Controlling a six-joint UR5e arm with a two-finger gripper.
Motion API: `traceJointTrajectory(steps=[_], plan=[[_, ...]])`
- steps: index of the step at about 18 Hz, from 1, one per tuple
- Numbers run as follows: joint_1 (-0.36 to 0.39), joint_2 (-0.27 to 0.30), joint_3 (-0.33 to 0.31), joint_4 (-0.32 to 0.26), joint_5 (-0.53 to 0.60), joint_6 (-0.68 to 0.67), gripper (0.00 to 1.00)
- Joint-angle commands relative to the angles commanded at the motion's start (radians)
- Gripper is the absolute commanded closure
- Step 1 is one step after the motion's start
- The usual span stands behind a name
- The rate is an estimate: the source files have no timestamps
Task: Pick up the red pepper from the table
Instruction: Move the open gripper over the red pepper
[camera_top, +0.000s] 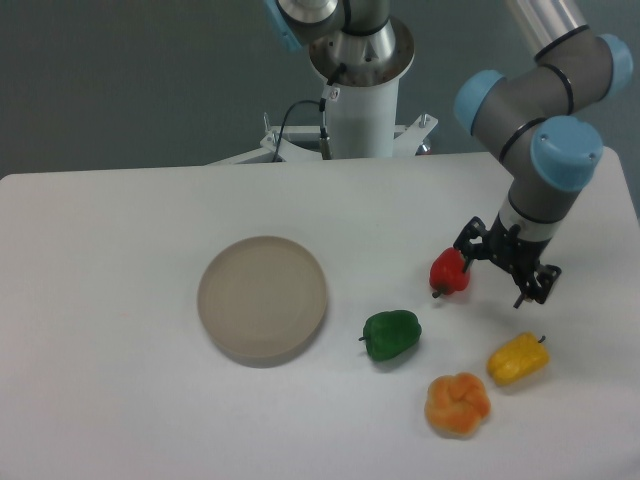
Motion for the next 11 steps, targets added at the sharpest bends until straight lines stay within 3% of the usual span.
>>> traceJointTrajectory(steps=[4,7,11], plan=[[0.005,0.02,-0.012,-0.003,-0.002,-0.006,0.0],[0.008,0.023,-0.066,0.003,-0.002,0.003,0.0],[0.005,0.035,-0.12,0.061,-0.002,0.015,0.0]])
